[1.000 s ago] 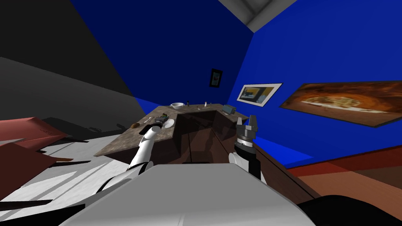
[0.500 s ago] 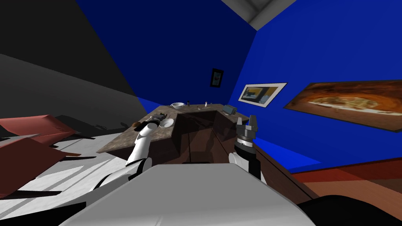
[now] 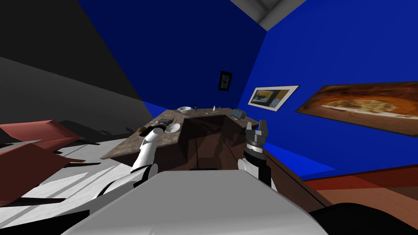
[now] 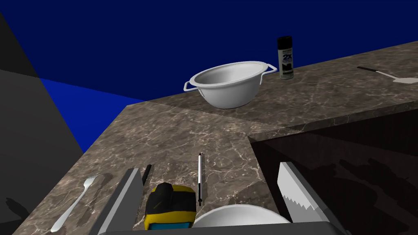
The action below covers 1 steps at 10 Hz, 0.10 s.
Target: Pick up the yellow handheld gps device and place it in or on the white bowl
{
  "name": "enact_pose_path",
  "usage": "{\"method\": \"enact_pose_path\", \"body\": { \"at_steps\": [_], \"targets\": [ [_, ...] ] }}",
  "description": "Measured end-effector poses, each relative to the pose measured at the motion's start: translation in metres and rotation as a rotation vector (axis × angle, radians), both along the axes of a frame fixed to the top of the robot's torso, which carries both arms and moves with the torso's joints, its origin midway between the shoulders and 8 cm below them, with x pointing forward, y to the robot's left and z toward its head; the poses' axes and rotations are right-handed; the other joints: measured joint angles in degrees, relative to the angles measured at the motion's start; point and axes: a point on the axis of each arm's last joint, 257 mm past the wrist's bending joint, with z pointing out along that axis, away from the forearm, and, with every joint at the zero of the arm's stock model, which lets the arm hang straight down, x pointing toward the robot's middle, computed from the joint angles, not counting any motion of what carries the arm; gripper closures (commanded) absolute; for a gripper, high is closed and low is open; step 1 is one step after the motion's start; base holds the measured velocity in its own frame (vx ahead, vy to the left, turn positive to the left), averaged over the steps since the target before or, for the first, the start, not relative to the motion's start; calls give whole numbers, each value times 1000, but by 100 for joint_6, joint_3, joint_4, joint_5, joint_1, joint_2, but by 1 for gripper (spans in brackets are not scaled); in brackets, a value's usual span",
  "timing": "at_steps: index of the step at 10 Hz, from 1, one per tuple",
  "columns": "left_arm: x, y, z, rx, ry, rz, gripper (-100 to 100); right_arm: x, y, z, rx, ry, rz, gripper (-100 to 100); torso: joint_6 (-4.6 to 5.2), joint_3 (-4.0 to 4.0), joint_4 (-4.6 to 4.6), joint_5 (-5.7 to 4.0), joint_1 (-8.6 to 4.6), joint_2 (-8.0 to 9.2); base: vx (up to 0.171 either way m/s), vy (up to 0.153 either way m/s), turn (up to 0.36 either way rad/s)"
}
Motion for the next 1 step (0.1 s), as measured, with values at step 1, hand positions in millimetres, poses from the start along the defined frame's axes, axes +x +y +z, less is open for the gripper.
{"method": "enact_pose_path", "body": {
  "at_steps": [1],
  "targets": [
    [0,0,0,0,0,0,0,0,0,0,0,0,0,0,0,0,0,0,0,0,0,0,0]
  ]
}}
